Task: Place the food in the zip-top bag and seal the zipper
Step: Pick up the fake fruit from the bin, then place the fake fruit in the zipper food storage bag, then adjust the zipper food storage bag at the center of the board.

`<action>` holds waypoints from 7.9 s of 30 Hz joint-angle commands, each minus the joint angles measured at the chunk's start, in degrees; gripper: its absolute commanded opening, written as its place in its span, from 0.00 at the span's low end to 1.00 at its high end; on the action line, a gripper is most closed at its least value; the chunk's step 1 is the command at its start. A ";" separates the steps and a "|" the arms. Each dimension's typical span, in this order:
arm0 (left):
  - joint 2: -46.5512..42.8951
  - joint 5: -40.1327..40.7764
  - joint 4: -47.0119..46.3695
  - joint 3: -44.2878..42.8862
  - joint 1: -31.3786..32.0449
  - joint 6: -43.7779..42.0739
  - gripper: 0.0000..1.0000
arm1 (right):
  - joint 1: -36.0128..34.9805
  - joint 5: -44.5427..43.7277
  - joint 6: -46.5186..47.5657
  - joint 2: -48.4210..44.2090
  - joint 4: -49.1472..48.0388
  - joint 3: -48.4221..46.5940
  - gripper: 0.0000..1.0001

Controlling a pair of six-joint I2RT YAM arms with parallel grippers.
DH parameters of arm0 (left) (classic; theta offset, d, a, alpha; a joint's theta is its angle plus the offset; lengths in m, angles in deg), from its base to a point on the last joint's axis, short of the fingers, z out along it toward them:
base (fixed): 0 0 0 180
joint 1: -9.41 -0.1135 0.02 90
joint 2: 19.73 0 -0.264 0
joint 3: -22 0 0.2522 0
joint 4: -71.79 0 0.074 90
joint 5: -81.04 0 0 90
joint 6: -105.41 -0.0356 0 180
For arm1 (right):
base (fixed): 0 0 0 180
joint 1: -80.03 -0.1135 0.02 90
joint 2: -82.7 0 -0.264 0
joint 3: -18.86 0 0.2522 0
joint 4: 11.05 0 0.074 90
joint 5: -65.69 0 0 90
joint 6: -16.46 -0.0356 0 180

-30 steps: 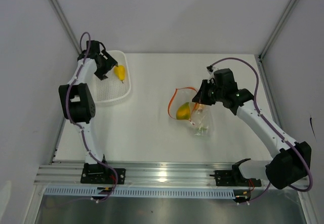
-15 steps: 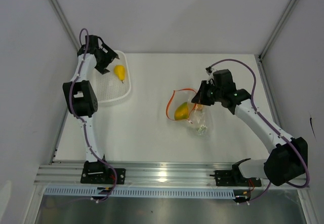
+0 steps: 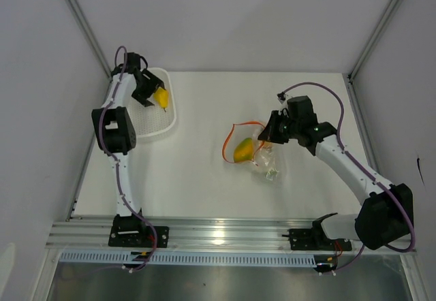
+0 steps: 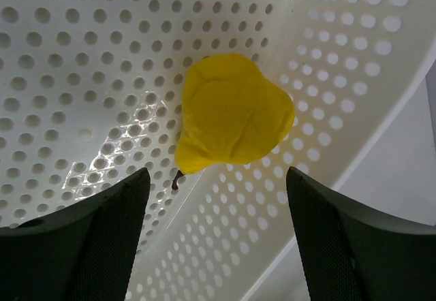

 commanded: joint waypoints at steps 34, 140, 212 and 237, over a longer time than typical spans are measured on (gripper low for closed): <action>3.90 13.37 -3.33 -2.17 0.49 10.44 0.81 | 5.62 5.09 0.22 -3.13 -8.20 8.04 0.00; -49.26 -16.42 -38.83 51.00 48.83 -6.51 1.00 | -0.88 -6.16 -4.61 -15.25 12.10 -9.27 0.00; -77.65 -0.71 -36.98 69.62 52.96 2.26 0.00 | -3.69 4.03 0.05 -7.88 9.56 -14.99 0.00; -70.28 -2.01 -39.90 69.73 52.78 4.03 0.01 | -5.45 5.09 11.72 -16.13 16.74 -7.70 0.63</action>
